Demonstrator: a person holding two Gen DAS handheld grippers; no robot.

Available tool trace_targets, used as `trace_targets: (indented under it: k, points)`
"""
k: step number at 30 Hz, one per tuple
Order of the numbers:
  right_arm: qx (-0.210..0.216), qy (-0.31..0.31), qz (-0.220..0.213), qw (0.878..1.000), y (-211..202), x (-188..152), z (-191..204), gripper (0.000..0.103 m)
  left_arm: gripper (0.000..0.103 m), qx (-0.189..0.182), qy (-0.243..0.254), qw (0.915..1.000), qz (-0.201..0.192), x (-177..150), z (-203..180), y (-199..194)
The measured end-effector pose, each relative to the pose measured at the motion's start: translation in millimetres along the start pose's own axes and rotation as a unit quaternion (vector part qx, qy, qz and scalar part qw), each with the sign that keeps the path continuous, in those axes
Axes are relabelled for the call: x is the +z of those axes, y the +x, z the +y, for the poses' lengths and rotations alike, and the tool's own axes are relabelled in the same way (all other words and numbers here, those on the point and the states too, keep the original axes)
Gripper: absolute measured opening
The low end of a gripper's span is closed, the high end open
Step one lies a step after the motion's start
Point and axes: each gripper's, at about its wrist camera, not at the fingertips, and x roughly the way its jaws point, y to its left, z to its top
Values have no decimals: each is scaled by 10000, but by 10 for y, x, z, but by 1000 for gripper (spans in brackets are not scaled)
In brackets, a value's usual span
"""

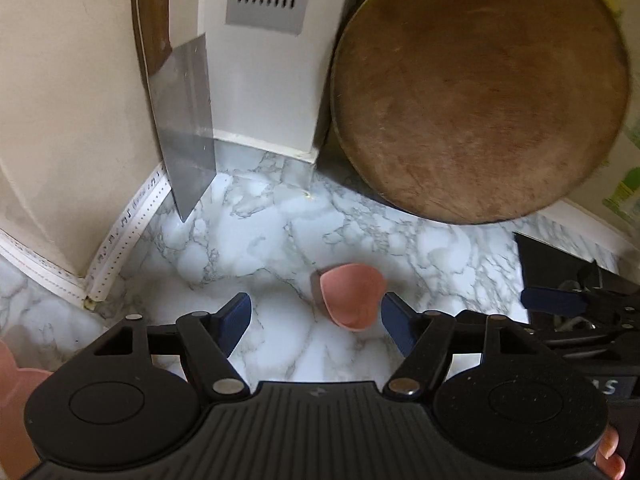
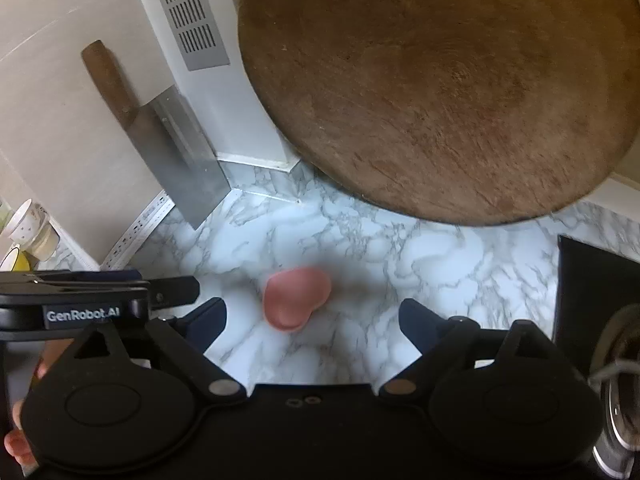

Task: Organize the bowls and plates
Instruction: 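Move both tools to the small pink heart-shaped dish and close on it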

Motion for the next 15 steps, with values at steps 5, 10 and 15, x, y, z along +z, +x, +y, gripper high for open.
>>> trace_targets:
  k: [5, 10, 15]
  points:
    - [-11, -20, 196, 9998, 280, 125, -84, 95, 71, 109, -223, 9995, 186, 78, 54, 293]
    - [3, -74, 386, 9992, 559, 207, -111, 93, 71, 195, -358, 9986, 346, 135, 94, 578]
    - [27, -64, 598, 9982, 792, 232, -147, 87, 71, 245, -453, 9976, 457, 162, 134, 804]
